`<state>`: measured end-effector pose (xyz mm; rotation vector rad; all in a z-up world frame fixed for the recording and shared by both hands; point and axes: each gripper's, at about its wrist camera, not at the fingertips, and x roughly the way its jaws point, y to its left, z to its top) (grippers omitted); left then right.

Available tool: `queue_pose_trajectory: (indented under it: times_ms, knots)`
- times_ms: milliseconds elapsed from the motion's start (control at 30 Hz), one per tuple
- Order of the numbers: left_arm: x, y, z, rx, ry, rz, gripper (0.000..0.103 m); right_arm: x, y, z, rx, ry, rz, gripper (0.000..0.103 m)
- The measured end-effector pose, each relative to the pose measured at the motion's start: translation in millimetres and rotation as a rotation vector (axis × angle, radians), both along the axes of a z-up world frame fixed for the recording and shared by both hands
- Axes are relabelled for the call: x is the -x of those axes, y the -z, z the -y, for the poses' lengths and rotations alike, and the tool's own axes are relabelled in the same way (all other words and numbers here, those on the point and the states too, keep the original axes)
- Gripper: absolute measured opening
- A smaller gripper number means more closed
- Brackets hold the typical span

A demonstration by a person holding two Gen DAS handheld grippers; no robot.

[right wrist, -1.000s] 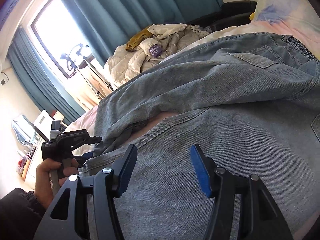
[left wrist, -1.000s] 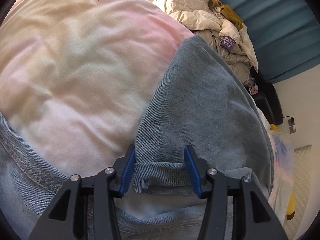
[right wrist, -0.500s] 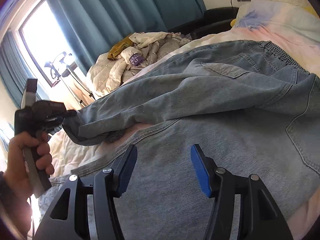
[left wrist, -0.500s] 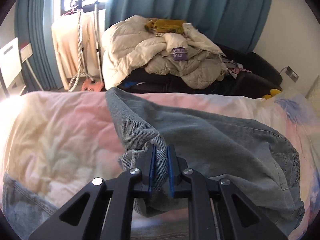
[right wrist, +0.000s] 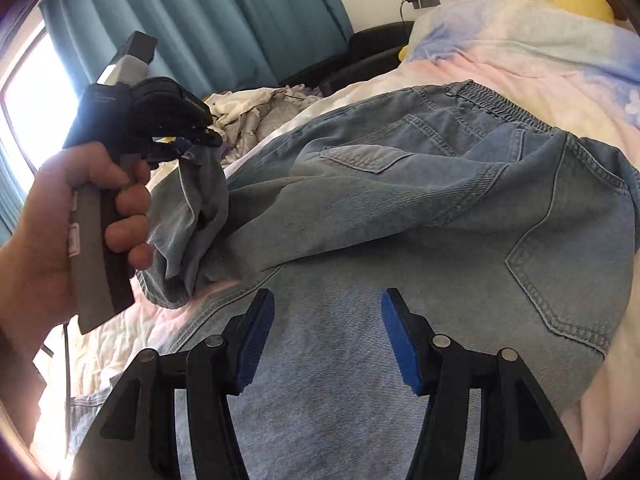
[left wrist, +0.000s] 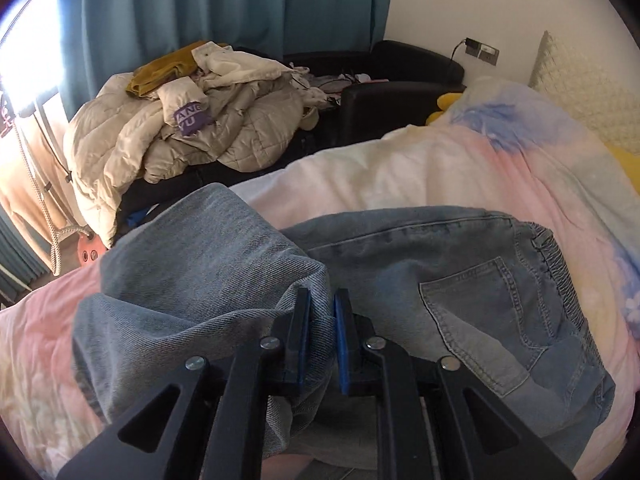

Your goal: Fold clothes

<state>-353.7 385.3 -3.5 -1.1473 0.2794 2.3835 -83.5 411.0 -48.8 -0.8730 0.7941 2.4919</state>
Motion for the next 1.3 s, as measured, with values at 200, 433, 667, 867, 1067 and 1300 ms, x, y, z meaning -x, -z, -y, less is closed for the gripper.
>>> queue_pose_trajectory:
  times_ms: [200, 433, 667, 867, 1067, 1300]
  knots:
    - [-4, 29, -17, -0.006, 0.012, 0.044, 0.017, -5, 3, -11, -0.008, 0.049, -0.023, 0.056]
    - [-17, -1, 6, -0.086, 0.032, 0.070, 0.024, -3, 6, -12, 0.005, 0.031, -0.033, 0.056]
    - [-36, -44, 92, -0.280, -0.024, 0.087, 0.047, -5, 1, -8, 0.013, 0.011, -0.051, 0.056]
    - [-30, -9, 185, -0.459, -0.224, 0.289, 0.049, -7, -3, -6, 0.017, 0.008, -0.064, 0.056]
    - [-32, 56, 231, -0.587, -0.417, 0.421, 0.049, -8, -5, -5, 0.027, 0.000, -0.066, 0.056]
    - [-23, 84, 225, -0.620, -0.399, 0.409, 0.049, -5, 4, -8, 0.065, 0.000, -0.045, 0.056]
